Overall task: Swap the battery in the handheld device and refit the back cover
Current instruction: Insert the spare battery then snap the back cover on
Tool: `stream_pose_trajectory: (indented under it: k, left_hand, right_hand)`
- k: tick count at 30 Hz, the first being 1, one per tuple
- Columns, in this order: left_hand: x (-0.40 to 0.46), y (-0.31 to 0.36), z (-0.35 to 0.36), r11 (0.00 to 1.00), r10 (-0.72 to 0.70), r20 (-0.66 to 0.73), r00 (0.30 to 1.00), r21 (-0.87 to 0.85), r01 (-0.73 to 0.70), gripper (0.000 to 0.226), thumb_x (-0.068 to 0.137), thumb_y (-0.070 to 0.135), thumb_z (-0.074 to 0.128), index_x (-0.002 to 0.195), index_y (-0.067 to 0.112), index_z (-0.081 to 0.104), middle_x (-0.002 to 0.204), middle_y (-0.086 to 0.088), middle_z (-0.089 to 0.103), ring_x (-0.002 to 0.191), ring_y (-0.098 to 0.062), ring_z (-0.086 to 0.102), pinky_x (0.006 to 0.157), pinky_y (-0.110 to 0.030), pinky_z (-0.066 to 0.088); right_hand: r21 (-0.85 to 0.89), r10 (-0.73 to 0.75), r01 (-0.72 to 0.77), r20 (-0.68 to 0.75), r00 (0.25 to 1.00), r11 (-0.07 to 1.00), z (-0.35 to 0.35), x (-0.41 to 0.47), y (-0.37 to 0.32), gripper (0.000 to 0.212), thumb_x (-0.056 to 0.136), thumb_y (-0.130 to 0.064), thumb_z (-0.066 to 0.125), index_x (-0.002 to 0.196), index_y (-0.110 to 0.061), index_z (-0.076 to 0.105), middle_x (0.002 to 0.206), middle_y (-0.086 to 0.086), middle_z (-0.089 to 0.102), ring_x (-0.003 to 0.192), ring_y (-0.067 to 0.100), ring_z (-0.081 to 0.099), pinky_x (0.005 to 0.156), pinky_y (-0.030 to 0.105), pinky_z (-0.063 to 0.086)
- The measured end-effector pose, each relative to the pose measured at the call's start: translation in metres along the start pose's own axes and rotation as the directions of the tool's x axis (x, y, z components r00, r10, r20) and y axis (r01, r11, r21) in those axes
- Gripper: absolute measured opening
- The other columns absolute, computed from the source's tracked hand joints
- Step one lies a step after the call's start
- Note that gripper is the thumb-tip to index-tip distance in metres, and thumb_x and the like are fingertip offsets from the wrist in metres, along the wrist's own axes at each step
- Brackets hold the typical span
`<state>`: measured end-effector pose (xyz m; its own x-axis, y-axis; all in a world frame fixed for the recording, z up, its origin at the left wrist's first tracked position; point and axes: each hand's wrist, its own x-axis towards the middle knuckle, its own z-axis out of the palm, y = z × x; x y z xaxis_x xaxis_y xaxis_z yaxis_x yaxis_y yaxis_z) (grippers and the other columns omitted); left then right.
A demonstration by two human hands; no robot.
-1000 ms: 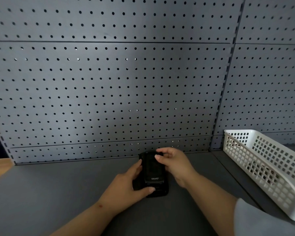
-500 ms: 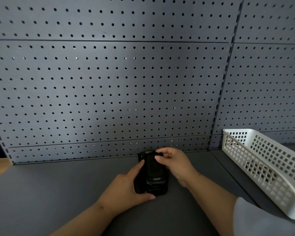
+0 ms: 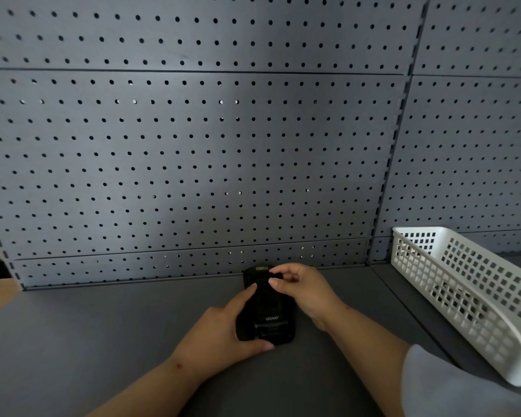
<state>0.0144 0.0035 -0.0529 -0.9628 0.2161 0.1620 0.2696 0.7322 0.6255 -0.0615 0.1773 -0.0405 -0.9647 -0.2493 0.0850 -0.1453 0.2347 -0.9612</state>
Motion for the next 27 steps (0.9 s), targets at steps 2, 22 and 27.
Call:
stream_pose_trajectory:
  k: [2,22,27]
  left_hand:
    - [0.0,0.0,0.0,1.0,0.006,-0.004,1.0,0.013,-0.006,0.097,0.063,0.055,0.072,0.141,0.04,0.016,0.131,0.008,0.055,0.118,-0.001,0.05,0.086,0.004,0.029]
    - [0.001,0.002,-0.001,0.997,0.045,0.067,0.997,0.062,-0.049,0.104,0.05,0.08,0.053,0.14,0.04,0.019,0.149,0.0,0.035,0.136,0.003,0.02,0.104,-0.006,0.014]
    - [0.002,0.002,-0.002,0.998,0.044,0.053,0.998,0.051,-0.047,0.11,0.042,0.086,0.049,0.139,0.038,0.027,0.151,0.0,0.029,0.131,0.007,0.019,0.104,-0.007,0.014]
  right_hand:
    - [-0.013,0.004,-0.004,0.003,1.0,1.0,0.0,0.0,0.002,0.018,0.083,-0.016,0.066,0.101,-0.019,0.066,0.084,-0.004,0.055,0.08,0.007,0.055,0.072,0.016,0.046]
    - [-0.202,0.03,-0.032,-0.014,0.999,0.979,0.0,-0.001,0.01,0.024,0.079,-0.026,0.069,0.103,-0.025,0.064,0.117,0.007,0.055,0.105,0.015,0.054,0.09,0.025,0.045]
    - [-0.278,0.001,0.002,0.011,1.0,0.961,0.0,-0.003,0.005,0.046,0.08,-0.021,0.068,0.121,-0.027,0.046,0.114,0.003,0.045,0.104,0.014,0.049,0.084,0.022,0.043]
